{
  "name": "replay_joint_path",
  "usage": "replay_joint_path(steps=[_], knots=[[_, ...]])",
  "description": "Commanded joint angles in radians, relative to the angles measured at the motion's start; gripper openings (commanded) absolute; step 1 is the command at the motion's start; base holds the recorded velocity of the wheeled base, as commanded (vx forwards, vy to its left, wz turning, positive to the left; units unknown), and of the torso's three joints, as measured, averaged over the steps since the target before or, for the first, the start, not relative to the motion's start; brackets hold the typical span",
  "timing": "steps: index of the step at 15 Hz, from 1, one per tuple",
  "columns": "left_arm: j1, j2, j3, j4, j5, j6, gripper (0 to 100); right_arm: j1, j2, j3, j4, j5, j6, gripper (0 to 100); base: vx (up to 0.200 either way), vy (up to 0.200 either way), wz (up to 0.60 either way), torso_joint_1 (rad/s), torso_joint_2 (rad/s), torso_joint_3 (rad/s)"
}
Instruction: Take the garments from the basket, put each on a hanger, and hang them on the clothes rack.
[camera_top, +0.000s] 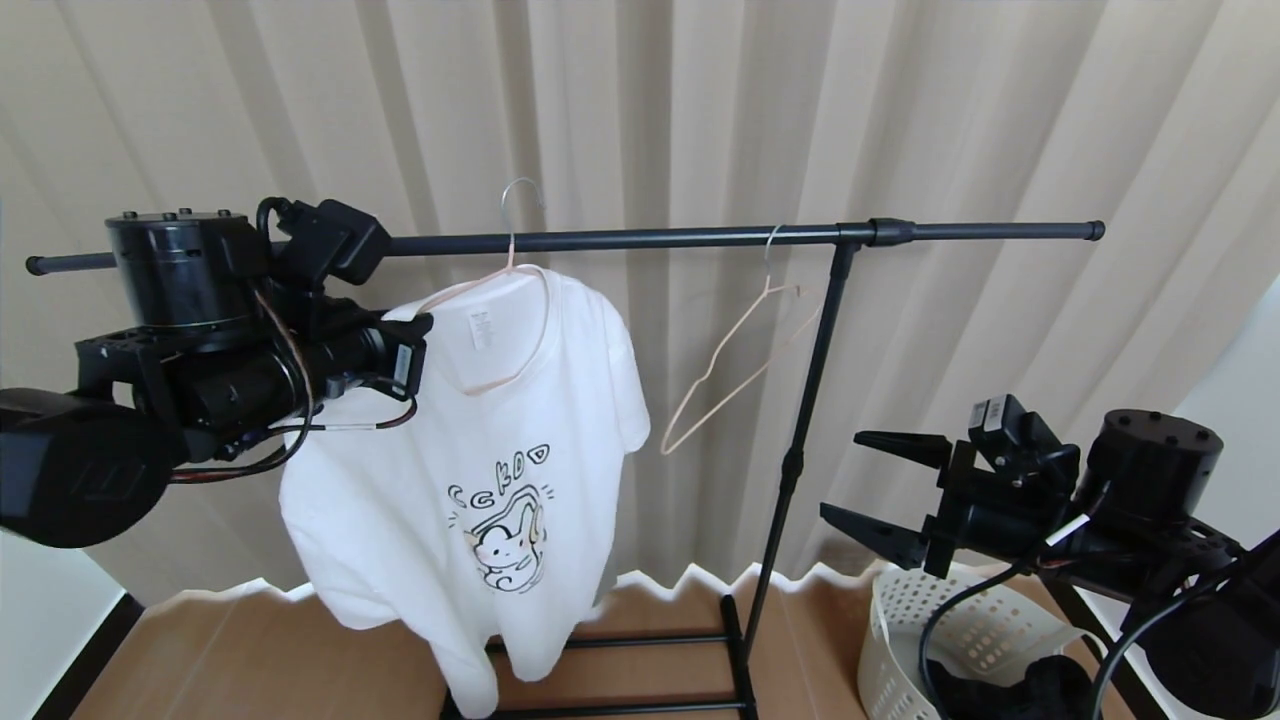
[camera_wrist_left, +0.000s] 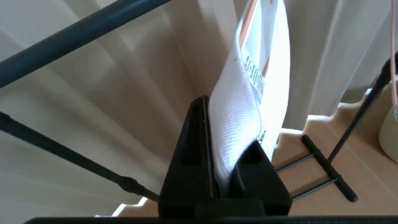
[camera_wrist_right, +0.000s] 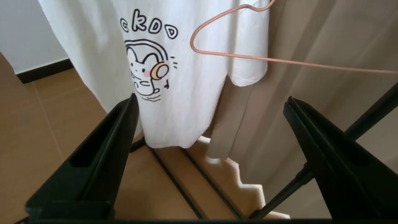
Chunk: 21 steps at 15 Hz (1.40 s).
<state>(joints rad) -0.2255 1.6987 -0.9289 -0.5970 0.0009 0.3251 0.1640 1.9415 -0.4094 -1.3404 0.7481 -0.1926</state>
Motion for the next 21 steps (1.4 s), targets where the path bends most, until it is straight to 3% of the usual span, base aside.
replay_joint_path(steps=[1, 4, 12, 21], knots=[[-0.003, 0.088, -0.054, -0.006, 0.048, -0.043, 0, 0.0, 0.004, 0.0, 0.0, 0.0, -0.001, 100, 0.0, 0.0, 0.0, 0.0, 0.0, 0.0], [-0.009, 0.148, -0.103, -0.007, 0.099, -0.089, 0, 0.0, 0.005, 0.0, 0.0, 0.0, -0.001, 100, 0.0, 0.0, 0.0, 0.0, 0.0, 0.0], [-0.037, 0.219, -0.176, -0.007, 0.102, -0.136, 0, 0.0, 0.016, -0.002, -0.002, 0.0, -0.002, 100, 0.0, 0.0, 0.0, 0.0, 0.0, 0.0], [-0.046, 0.233, -0.174, -0.007, 0.102, -0.143, 0, -0.001, 0.013, -0.003, -0.002, 0.0, -0.002, 100, 0.0, 0.0, 0.0, 0.0, 0.0, 0.0]])
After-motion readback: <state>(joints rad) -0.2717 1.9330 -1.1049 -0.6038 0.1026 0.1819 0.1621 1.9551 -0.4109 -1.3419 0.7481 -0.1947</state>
